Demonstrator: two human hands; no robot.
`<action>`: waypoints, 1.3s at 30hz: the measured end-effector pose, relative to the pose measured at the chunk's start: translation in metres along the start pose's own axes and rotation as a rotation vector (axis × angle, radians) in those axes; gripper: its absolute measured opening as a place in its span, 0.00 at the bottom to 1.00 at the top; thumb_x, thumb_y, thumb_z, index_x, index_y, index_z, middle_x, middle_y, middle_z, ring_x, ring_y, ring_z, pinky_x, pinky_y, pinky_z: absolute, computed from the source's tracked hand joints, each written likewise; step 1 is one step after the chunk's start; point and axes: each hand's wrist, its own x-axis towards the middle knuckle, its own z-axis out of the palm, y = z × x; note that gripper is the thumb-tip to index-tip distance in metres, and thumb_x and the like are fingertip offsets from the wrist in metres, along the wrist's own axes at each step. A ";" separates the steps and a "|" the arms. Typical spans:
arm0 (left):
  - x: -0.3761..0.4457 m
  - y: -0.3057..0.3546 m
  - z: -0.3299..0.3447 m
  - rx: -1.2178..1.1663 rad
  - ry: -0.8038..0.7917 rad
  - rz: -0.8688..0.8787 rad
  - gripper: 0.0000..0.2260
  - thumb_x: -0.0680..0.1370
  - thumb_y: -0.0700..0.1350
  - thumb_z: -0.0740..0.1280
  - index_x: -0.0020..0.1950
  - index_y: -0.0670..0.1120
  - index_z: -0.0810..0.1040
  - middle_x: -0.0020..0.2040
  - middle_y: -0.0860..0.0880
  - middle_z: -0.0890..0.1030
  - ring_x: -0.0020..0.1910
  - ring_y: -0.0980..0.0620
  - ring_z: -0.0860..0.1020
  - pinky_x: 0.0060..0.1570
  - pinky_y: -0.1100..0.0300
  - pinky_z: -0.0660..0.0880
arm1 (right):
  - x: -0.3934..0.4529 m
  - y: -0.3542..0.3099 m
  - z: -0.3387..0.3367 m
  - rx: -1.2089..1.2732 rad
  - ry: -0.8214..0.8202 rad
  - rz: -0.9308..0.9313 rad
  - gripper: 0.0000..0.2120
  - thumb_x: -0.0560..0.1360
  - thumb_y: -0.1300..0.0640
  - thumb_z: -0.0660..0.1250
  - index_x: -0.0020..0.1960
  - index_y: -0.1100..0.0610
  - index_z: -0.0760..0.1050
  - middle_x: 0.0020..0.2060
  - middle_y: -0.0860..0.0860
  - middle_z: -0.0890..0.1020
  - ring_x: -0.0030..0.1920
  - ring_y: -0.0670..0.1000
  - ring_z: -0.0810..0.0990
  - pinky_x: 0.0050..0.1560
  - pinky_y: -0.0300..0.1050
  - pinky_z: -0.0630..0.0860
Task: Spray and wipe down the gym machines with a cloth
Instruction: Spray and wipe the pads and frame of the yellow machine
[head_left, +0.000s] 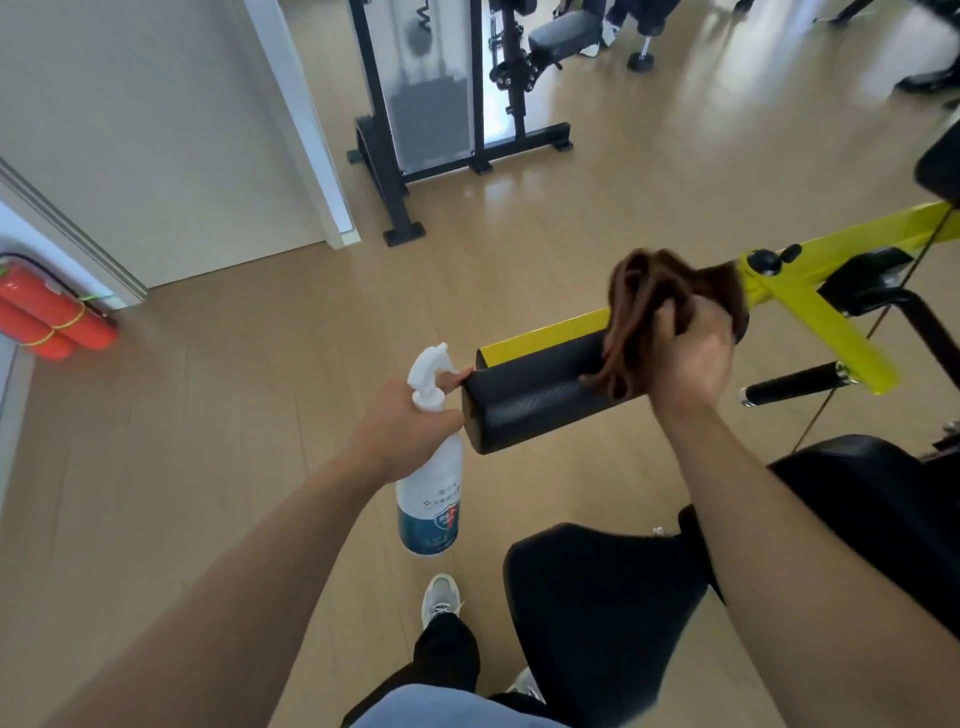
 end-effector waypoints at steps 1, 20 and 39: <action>0.001 -0.001 0.001 0.004 0.013 0.000 0.11 0.69 0.50 0.70 0.50 0.62 0.78 0.54 0.47 0.85 0.50 0.42 0.82 0.52 0.40 0.81 | 0.005 0.004 -0.004 0.017 0.008 0.056 0.29 0.76 0.39 0.53 0.58 0.58 0.81 0.58 0.58 0.83 0.61 0.61 0.80 0.60 0.58 0.77; 0.033 0.081 -0.014 0.365 0.099 0.230 0.12 0.76 0.42 0.69 0.58 0.54 0.84 0.54 0.52 0.83 0.45 0.53 0.77 0.49 0.56 0.69 | -0.106 -0.046 0.040 0.438 0.243 0.267 0.22 0.86 0.55 0.59 0.79 0.51 0.66 0.83 0.48 0.60 0.83 0.53 0.55 0.80 0.35 0.48; 0.120 0.133 0.041 0.754 -0.335 0.549 0.17 0.63 0.58 0.60 0.47 0.58 0.80 0.39 0.55 0.82 0.35 0.48 0.80 0.41 0.55 0.78 | -0.119 -0.057 0.045 0.672 0.198 0.910 0.24 0.85 0.41 0.54 0.80 0.38 0.58 0.73 0.46 0.72 0.73 0.52 0.71 0.76 0.53 0.65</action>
